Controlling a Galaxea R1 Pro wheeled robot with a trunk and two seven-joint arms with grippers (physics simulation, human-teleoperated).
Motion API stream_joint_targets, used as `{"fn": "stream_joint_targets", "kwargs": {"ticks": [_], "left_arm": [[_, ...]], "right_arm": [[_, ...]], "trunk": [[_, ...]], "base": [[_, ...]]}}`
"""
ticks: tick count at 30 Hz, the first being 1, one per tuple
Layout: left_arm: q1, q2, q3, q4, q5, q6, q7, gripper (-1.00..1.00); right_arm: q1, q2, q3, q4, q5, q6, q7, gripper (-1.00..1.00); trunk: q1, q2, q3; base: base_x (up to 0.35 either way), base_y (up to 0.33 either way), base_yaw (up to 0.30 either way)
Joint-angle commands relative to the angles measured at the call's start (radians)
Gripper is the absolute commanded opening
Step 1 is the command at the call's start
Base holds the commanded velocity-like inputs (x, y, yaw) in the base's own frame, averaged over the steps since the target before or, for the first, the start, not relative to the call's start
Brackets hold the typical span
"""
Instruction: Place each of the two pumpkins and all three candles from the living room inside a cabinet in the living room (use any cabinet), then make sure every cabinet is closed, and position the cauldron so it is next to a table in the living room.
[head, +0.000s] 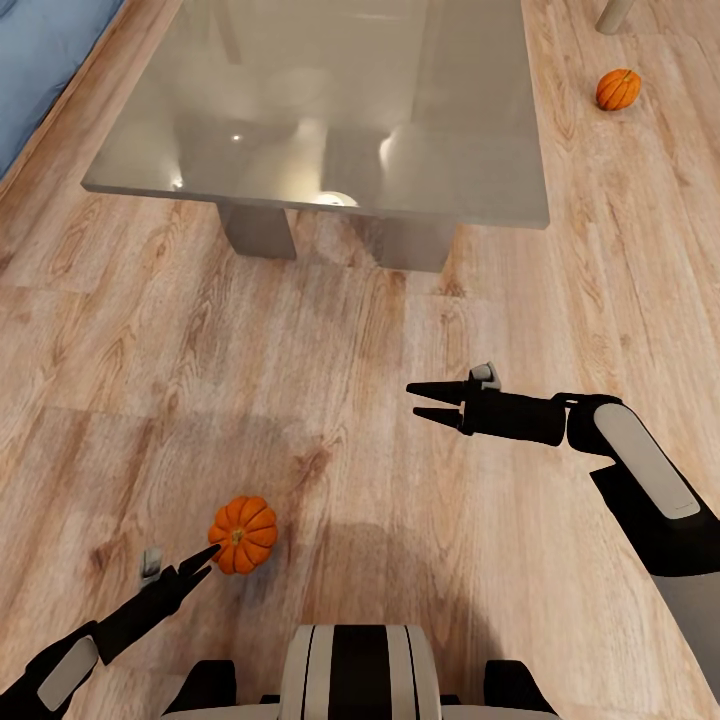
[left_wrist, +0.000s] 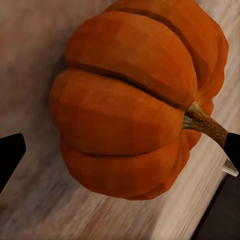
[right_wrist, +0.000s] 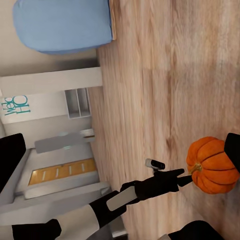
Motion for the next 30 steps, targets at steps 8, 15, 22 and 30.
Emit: {"fn": "stream_joint_targets", "kwargs": {"ticks": [8,15,22,30], "left_arm": [[0.000,0.001,0.001,0.000,0.006,0.010,-0.002,1.00],[0.000,0.001,0.002,0.000,0.006,0.010,-0.002,1.00],[0.000,0.001,0.001,0.000,0.006,0.010,0.000,1.00],[0.000,0.001,0.002,0.000,0.006,0.010,0.000,1.00]], "right_arm": [[-0.001,-0.002,0.001,0.000,0.001,0.001,0.002,1.00],[-0.001,-0.002,0.001,0.000,0.001,0.001,0.002,1.00],[-0.001,-0.001,0.001,0.000,0.001,0.001,0.002,1.00],[-0.001,-0.002,0.001,0.000,0.001,0.001,0.001,1.00]], "trunk": [[0.000,0.000,0.000],[0.000,0.000,0.000],[0.000,0.000,0.000],[0.000,0.000,0.000]], "base": [[0.000,-0.041,0.000],[0.000,-0.039,0.000],[0.010,-0.013,0.000],[0.043,-0.034,0.000]]}}
